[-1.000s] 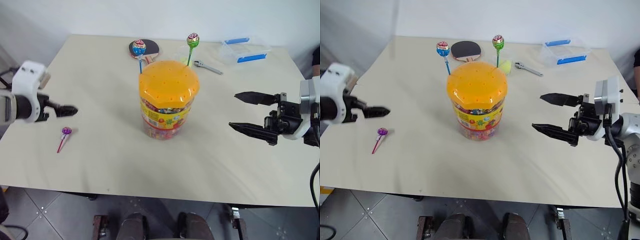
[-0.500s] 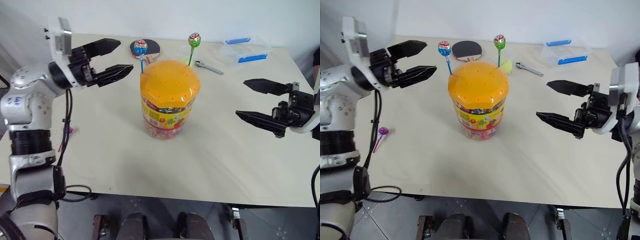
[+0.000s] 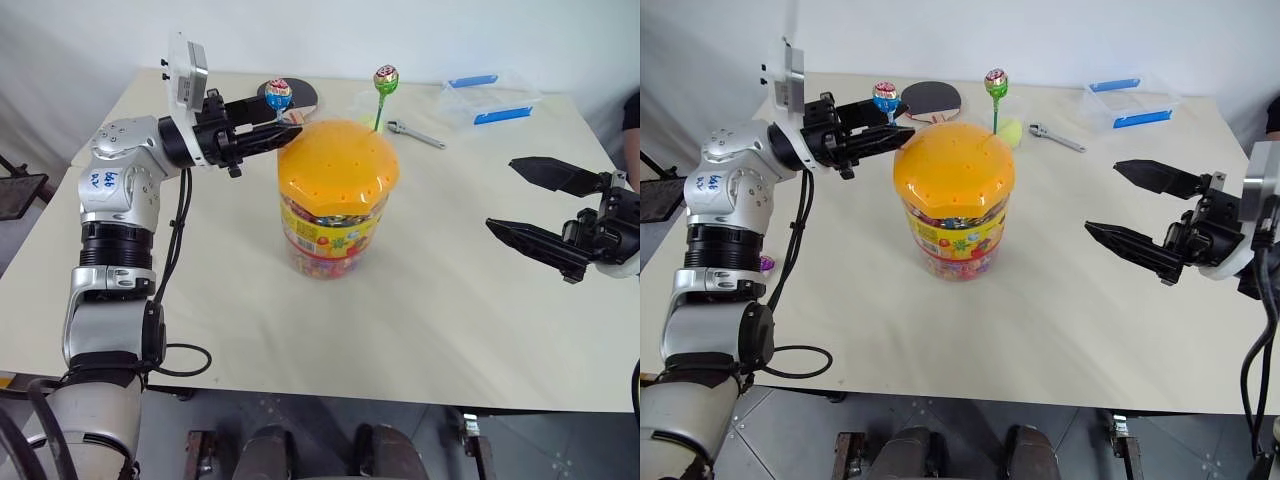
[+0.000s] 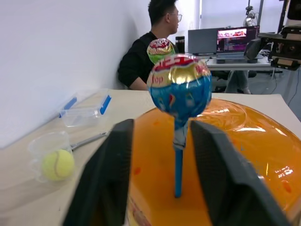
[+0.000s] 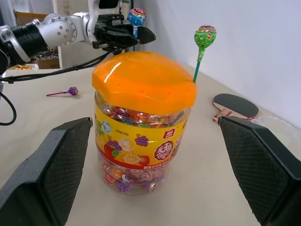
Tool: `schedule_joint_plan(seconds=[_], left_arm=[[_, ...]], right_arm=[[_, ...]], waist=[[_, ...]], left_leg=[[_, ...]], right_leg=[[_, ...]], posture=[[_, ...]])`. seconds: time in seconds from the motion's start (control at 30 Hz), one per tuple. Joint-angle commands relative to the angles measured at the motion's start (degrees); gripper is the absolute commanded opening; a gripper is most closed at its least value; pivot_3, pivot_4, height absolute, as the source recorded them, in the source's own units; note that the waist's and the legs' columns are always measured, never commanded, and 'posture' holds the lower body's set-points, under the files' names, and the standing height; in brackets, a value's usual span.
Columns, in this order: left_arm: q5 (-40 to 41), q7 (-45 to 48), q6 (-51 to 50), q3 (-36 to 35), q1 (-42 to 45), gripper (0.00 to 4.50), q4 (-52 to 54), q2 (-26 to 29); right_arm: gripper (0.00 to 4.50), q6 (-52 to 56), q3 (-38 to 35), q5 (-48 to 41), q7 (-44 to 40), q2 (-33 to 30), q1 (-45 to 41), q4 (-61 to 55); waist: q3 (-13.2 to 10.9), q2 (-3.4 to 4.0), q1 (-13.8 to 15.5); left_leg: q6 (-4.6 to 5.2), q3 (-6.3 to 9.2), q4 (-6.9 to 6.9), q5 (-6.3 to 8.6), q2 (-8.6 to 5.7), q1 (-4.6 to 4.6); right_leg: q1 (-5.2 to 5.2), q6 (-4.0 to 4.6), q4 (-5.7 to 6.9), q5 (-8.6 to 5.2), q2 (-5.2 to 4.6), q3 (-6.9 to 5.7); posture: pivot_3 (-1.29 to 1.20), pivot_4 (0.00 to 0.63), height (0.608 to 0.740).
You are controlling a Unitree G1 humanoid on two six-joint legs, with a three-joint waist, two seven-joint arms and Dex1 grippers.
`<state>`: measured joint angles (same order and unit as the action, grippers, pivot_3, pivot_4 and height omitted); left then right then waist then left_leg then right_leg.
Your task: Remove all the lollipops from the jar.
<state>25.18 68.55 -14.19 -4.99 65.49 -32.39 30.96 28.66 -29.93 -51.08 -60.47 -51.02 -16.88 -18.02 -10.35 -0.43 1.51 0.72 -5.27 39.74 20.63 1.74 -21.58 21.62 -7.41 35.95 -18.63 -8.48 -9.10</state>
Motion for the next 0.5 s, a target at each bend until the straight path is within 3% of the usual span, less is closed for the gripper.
schedule_joint_plan(seconds=[0.03, 0.1, 0.13, 0.3, 0.5], left_arm=[[-0.46, 0.11, 0.22, -0.33, 2.85, 0.68, 0.56, 0.06], [0.25, -0.42, -0.25, -1.12, 3.74, 0.07, 1.42, -0.2], [0.59, -0.95, -0.56, -1.55, 4.31, 0.01, 2.11, -0.29], [-1.02, -8.96, -6.68, -2.8, 8.64, 0.01, 2.86, 1.74], [-7.09, -22.07, -20.42, -1.08, 10.71, 0.01, 2.35, 7.96]], right_arm=[[4.5, -1.06, -2.9, -1.58, 0.15, -0.09, 0.67, -2.0], [4.5, -1.16, -3.14, -1.63, -0.05, -0.21, 0.96, -1.81], [4.5, -1.25, -3.19, -1.61, -0.13, -0.3, 0.99, -1.62], [4.5, -1.57, -2.69, -1.2, -0.18, -0.46, 0.58, -0.76], [4.5, -2.28, -1.71, -0.71, -0.39, -0.28, 0.28, 0.27]], waist=[[0.0, 0.0, 0.0], [0.0, -0.01, 0.01], [0.0, 0.0, 0.02], [-0.01, -0.01, -0.04], [0.0, 0.0, -0.25]], left_leg=[[0.0, 0.0, 0.0, 0.0, 0.0, 0.0], [0.0, 0.01, 0.01, 0.0, 0.0, -0.01], [0.0, 0.02, 0.02, 0.0, 0.0, -0.02], [0.01, 0.05, 0.04, 0.0, 0.0, -0.05], [0.01, 0.06, 0.0, 0.01, 0.01, -0.01]], right_leg=[[0.0, 0.0, 0.0, 0.0, 0.0, 0.0], [0.0, 0.0, 0.0, 0.0, 0.0, -0.01], [0.0, 0.0, 0.0, 0.0, 0.0, -0.01], [0.0, 0.0, 0.0, 0.0, 0.0, -0.01], [0.0, 0.0, 0.01, 0.0, 0.01, 0.0]], posture=[[0.0, 0.15, 0.74], [0.0, 0.15, 0.74], [0.0, 0.15, 0.74], [0.0, 0.15, 0.74], [0.0, 0.15, 0.74]])
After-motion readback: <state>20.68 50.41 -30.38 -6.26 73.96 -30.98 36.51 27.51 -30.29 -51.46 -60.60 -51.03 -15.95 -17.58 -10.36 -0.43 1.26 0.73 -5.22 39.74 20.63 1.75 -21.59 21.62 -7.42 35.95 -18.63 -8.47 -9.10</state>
